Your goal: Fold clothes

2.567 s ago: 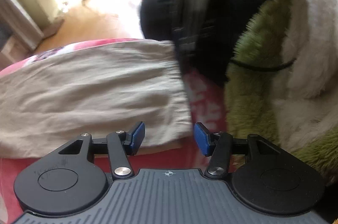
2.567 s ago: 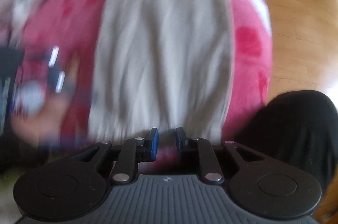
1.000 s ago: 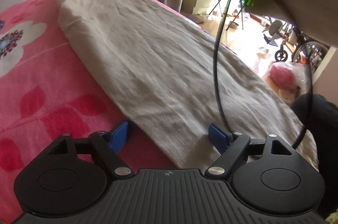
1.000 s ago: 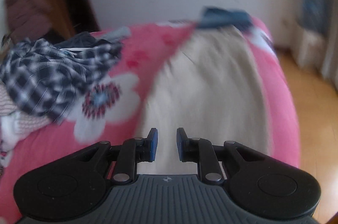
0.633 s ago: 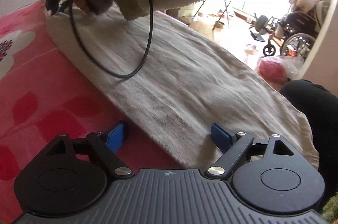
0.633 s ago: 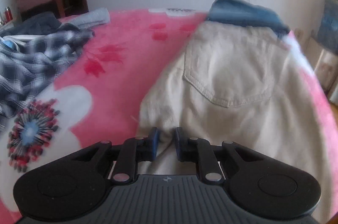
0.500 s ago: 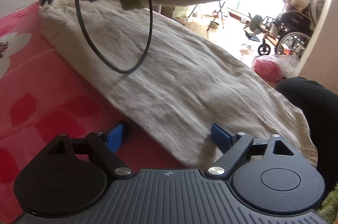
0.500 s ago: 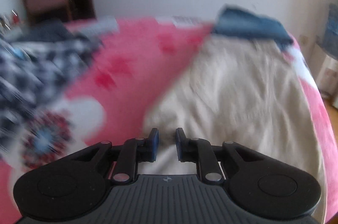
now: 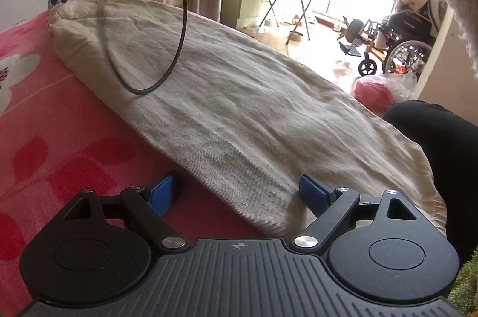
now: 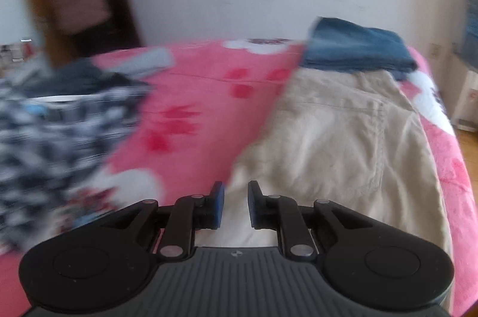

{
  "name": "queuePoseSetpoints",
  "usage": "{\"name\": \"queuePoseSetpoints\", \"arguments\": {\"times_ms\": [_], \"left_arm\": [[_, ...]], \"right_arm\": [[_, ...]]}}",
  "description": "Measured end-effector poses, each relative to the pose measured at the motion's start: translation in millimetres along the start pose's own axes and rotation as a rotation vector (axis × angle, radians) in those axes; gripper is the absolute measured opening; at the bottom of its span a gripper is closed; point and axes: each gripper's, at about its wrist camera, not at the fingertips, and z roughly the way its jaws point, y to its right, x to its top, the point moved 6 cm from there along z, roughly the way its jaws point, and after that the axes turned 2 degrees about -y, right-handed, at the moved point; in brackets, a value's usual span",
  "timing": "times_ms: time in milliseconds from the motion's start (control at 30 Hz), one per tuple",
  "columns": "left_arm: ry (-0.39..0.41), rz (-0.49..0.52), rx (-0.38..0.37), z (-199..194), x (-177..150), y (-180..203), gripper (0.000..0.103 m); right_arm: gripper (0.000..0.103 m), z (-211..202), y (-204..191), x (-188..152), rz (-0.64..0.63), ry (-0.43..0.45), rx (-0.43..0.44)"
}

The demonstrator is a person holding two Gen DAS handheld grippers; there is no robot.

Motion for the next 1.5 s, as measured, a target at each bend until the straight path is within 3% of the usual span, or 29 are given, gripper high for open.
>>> {"name": "queuePoseSetpoints", "arguments": {"times_ms": [500,833,1067,1367,1500], "left_arm": [[-0.024,-0.008,0.052,5.7,1.9,8.1,0.092],[-0.033,-0.033,0.105,-3.6,-1.6,9.9,0.090],[-0.044,-0.072,0.148,-9.1,-2.6,6.4,0.089],[0.006,-0.139,0.250,-28.8,-1.6,-10.1,0.088],[0.025,-0.145,0.298,-36.1,3.4,-27.4,0.088]], "right_arm": [[0.018,-31.9,-27.9,-35.8,-0.072,-0.118,0.081],[0.018,-57.4,-37.4,-49.5,0.005,-0.127,0.082],[0.019,-96.9,-39.9,-70.7,0.040,-0.172,0.097],[0.020,-138.1,-44.3,-98.6,0.065,-0.228,0.086],[0.020,-165.3,-46.6,-130.5,0.147,-0.228,0.099]]}}
